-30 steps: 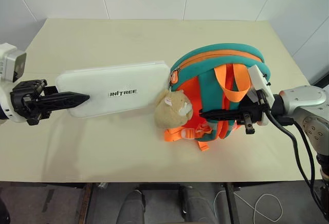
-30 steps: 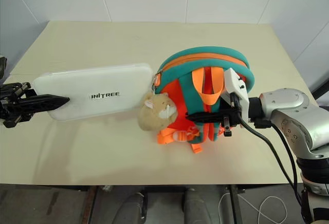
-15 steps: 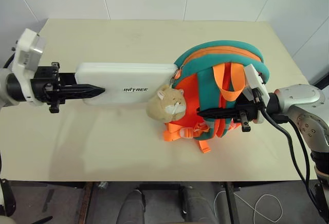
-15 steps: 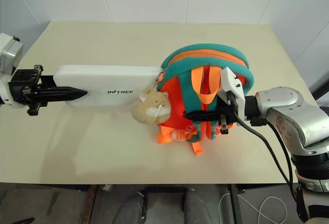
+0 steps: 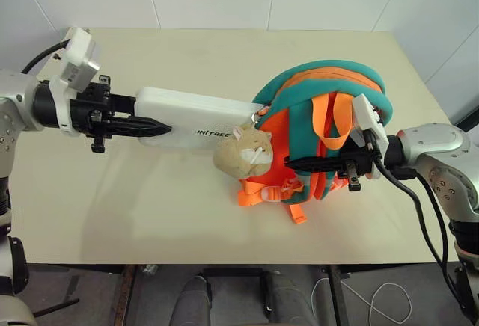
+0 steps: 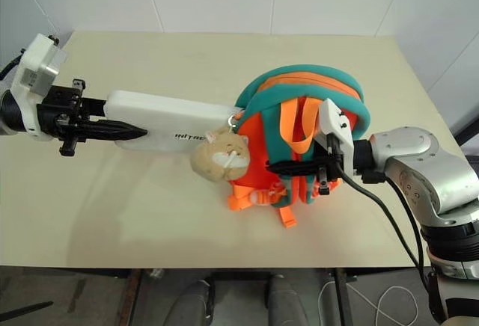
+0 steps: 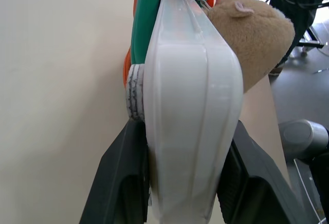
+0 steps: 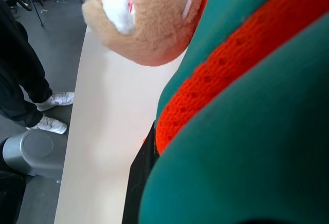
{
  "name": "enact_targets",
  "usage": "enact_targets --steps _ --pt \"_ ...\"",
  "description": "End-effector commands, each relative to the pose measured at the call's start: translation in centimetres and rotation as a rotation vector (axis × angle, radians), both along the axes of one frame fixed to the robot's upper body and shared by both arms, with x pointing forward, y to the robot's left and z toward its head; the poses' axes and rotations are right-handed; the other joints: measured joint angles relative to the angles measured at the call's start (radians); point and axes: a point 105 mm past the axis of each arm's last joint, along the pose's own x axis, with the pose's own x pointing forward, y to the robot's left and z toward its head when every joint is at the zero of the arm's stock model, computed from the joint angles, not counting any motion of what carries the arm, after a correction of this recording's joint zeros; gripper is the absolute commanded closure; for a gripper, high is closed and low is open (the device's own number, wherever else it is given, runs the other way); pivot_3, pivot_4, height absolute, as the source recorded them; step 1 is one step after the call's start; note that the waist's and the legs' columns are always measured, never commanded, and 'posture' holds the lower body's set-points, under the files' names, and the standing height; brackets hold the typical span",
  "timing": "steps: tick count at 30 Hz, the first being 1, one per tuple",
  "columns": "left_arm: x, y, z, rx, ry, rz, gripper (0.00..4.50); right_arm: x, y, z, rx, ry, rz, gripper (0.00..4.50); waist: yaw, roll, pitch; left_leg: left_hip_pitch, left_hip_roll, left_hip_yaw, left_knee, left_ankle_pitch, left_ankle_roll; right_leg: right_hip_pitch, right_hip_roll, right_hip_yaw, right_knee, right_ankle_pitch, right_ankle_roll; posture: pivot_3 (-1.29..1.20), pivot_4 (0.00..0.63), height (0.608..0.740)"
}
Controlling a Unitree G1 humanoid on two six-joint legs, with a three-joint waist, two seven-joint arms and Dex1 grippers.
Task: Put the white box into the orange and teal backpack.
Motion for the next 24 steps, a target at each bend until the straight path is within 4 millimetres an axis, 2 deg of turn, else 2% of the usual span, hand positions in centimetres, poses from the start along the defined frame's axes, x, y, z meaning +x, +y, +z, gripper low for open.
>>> enact_targets --steps 1,5,10,16,21,24 --pt "-0.4 0.1 0.2 0.086 -0.032 -0.004 3.24 -0.1 0.1 0.5 0.002 -0.038 0.011 4.5 0.0 0.0 0.0 0.0 0.0 0.0 0.0 0.0 0.0 0.0 0.0 0.0 0.0 0.0 0.0 0.0 0.15 0.74" --pt "-0.7 -0.4 1.3 0.049 -0.062 -0.029 3.24 0.0 0.1 0.6 -0.002 -0.04 0.009 4.5 0.001 0.0 0.0 0.0 0.0 0.0 0.001 0.0 0.0 0.0 0.0 0.0 0.001 0.0 0.0 0.0 0.15 0.74" --pt "-1.5 -2.6 2.4 -0.024 -0.076 -0.125 3.25 0.2 0.2 0.6 -0.002 -0.041 0.015 4.5 0.001 0.0 0.0 0.0 0.0 0.0 0.002 0.0 0.0 0.0 0.0 0.0 0.002 0.0 0.0 0.0 0.15 0.74" --pt "-0.5 -4.0 1.5 -0.017 -0.072 -0.102 3.25 0.4 0.3 0.6 -0.001 -0.043 0.018 4.5 0.001 0.0 0.0 0.0 0.0 0.0 0.002 0.0 0.0 0.0 0.0 0.0 0.004 0.0 0.0 0.0 0.15 0.74" --pt "0.6 -4.3 -0.2 0.07 -0.066 -0.055 3.25 0.4 0.3 0.6 -0.002 -0.044 0.017 4.5 -0.004 0.0 0.0 0.0 0.0 0.0 0.002 0.0 0.0 -0.001 0.001 0.0 0.005 0.0 0.0 0.0 0.15 0.74" --pt "1.1 -4.8 -0.5 0.077 -0.069 -0.051 3.25 0.4 0.3 0.7 0.0 -0.045 0.016 4.5 -0.001 0.0 0.0 0.001 0.0 0.0 0.002 0.0 0.0 -0.001 0.001 0.0 0.006 0.0 0.0 0.0 0.15 0.74"
